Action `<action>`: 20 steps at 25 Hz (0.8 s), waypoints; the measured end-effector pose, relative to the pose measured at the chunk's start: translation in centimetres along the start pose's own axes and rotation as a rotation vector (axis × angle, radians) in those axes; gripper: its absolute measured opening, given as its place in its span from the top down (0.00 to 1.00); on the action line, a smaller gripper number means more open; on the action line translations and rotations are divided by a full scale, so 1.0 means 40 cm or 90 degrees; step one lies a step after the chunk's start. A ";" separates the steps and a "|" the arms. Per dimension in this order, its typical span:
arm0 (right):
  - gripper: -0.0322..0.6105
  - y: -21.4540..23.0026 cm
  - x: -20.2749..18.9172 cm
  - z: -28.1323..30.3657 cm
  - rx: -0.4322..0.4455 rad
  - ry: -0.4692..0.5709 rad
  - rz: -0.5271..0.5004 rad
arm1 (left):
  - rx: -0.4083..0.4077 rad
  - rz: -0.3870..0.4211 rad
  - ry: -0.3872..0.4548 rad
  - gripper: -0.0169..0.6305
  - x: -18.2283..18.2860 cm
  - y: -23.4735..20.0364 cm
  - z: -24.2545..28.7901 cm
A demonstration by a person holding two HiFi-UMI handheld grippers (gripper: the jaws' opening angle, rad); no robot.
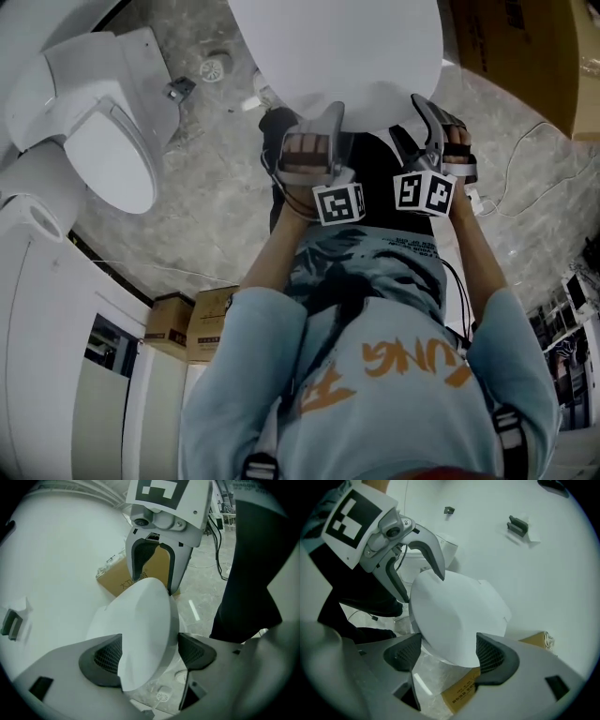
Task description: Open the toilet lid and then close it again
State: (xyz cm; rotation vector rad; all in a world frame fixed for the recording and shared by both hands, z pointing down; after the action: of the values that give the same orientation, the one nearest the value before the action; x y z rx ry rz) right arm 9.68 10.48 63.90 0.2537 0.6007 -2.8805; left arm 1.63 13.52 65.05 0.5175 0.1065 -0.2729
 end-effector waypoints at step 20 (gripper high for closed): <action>0.34 0.261 0.094 -0.297 -0.093 0.085 0.067 | 0.035 0.026 0.057 0.39 0.077 -0.270 -0.270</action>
State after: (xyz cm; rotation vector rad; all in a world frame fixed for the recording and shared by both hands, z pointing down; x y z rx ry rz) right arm 9.84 5.37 48.45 0.4444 0.7921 -2.7191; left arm 1.19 9.23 50.06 0.5854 0.1756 -0.2129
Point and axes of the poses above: the fingertips, and each gripper's own axes: z forward along the fingers, y to its right, x out of its top, the point moved 1 cm from there along -z, backward along the fingers, and after that the axes turned 12 degrees about -y, right-handed, at the moved point
